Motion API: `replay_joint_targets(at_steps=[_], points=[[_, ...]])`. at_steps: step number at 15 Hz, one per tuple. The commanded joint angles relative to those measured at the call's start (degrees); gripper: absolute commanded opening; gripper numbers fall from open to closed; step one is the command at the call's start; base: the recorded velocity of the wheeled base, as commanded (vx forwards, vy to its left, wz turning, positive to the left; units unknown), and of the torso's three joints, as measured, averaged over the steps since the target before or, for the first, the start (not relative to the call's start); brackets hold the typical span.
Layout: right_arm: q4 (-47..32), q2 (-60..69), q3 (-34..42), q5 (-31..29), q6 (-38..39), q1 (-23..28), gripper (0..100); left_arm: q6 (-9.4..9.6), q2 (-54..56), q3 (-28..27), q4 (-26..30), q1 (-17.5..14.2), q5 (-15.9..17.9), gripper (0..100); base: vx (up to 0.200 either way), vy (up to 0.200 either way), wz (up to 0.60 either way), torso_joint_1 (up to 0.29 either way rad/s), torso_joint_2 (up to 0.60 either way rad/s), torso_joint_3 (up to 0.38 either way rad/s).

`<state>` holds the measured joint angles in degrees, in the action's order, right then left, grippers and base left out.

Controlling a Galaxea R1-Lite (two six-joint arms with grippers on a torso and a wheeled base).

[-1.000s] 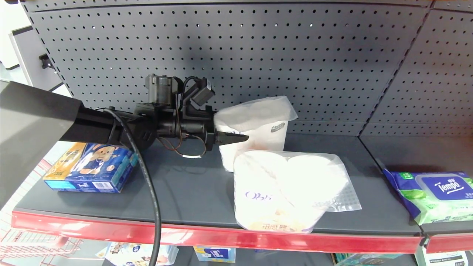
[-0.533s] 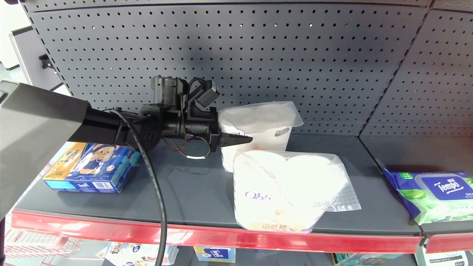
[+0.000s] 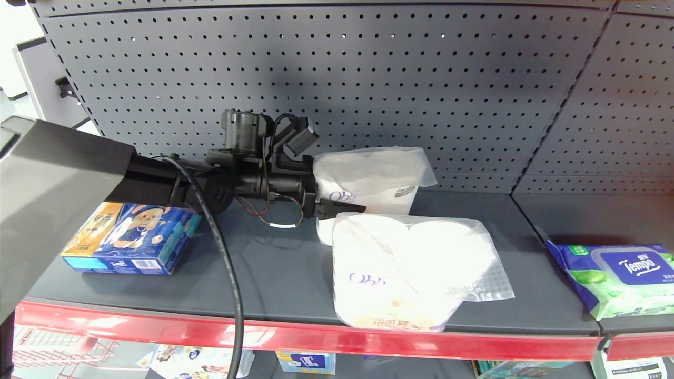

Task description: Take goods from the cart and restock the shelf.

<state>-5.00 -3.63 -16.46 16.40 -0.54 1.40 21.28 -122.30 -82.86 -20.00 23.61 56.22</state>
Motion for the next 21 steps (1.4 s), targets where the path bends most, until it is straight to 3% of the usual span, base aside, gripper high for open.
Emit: replay_joint_targets(at_steps=[1,6,10,21], points=[[0.0,-0.1,0.0,0.0,0.0,0.0,100,-0.02,1.0,0.7,-0.1,-0.8,0.0,100,0.000,0.000,0.00,0.000,0.00,0.000],[0.0,-0.1,0.5,0.0,0.0,0.0,100,0.25,4.9,8.1,0.0,-2.8,-0.1,100,0.000,0.000,0.00,0.000,0.00,0.000],[0.1,0.0,1.3,0.0,0.0,0.0,100,3.15,5.0,14.5,-0.5,-4.3,-1.6,100,0.000,0.000,0.00,0.000,0.00,0.000],[0.1,0.0,1.5,-0.3,-0.1,0.2,100,3.15,-0.3,13.3,-2.8,-4.2,-9.0,100,0.000,0.000,0.00,0.000,0.00,0.000]])
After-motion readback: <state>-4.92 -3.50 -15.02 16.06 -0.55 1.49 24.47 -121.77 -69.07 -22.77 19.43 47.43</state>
